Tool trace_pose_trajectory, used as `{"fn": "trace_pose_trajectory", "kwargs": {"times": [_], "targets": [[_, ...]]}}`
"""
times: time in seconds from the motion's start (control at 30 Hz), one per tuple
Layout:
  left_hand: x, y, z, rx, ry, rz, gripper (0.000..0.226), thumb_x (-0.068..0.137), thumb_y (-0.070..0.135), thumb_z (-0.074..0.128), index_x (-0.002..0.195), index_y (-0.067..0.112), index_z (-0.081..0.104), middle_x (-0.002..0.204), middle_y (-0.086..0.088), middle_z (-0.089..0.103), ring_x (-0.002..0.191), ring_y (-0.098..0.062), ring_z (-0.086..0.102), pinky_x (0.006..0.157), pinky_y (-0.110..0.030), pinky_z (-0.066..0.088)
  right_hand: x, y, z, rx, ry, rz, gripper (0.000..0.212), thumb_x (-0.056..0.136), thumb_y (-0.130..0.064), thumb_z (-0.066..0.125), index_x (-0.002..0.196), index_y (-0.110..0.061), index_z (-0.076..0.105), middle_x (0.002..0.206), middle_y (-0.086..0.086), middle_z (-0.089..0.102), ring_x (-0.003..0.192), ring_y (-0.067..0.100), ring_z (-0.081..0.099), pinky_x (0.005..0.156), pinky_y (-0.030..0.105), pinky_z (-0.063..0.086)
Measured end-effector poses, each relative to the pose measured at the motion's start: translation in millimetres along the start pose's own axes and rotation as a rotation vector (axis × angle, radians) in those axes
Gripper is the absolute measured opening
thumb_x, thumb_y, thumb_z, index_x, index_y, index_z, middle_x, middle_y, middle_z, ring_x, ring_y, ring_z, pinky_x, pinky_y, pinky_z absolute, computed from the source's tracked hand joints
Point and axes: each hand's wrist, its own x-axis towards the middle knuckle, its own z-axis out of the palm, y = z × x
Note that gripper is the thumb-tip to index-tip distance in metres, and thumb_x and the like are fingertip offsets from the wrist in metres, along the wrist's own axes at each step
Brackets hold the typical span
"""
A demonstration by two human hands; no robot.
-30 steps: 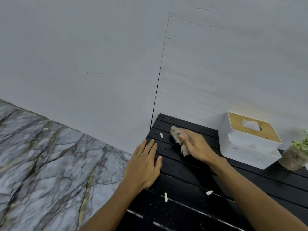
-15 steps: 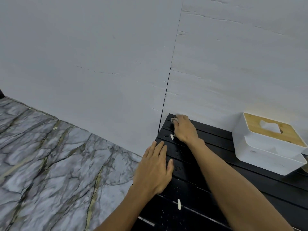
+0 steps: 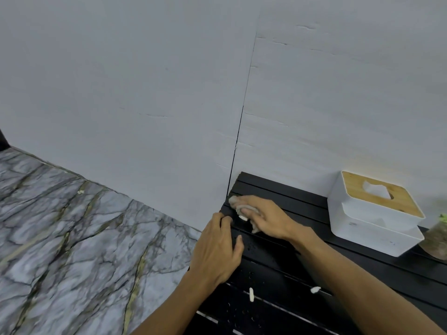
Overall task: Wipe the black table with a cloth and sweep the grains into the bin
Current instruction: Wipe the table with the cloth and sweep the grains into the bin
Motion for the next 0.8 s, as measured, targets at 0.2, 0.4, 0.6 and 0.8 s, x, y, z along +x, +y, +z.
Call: {"fn": "trace_pose_trajectory", "kwargs": {"times": [0.2,0.4,0.6,0.8], "targets": [[-15.2,-2.5,-9.8,0.012,-0.049,0.042,0.049,0.097,0.045,0.037,0.135,0.016,0.044,0.137,0.003,0.039,0.118,-0.012,0.045,0.098,-0.020,0.036,-18.5,-4.8,-22.0,0.048,0.381,0.165,0.034,0.108,-0.032,0.040,0.110,-0.006,0.063,0.087,-0.005,0.075,0.060,0.013,0.072,0.068,0.047,0.062],[-28.9,-6.3,-14.4,0.094,-0.168,0.057,0.063,0.101,0.051,0.023,0.154,0.018,0.017,0.163,0.002,0.008,0.148,-0.010,0.000,0.117,-0.021,-0.006,18.9,11.8,-2.3,-0.183,0.330,0.357,0.021,0.106,-0.034,0.038,0.113,-0.029,0.057,0.132,-0.007,0.060,0.104,0.022,0.069,0.092,0.042,0.052],[-44.3,-8.4,-22.2,0.113,-0.187,0.110,0.065,0.100,0.055,0.019,0.155,0.021,0.010,0.162,0.007,0.000,0.146,-0.002,-0.014,0.111,-0.016,-0.018,29.4,-14.8,20.5,-0.185,0.057,0.083,0.038,0.105,-0.039,0.043,0.140,-0.030,0.053,0.152,-0.015,0.047,0.139,0.008,0.044,0.113,0.046,0.039],[-58.7,-10.9,-27.2,0.052,-0.112,0.131,0.057,0.099,0.051,0.031,0.147,0.019,0.037,0.155,0.005,0.029,0.144,-0.008,0.021,0.115,-0.015,0.008,-16.9,-32.2,28.3,-0.060,-0.056,-0.096,0.036,0.104,-0.036,0.047,0.139,-0.036,0.054,0.150,-0.027,0.044,0.131,-0.001,0.051,0.098,0.038,0.055]]}}
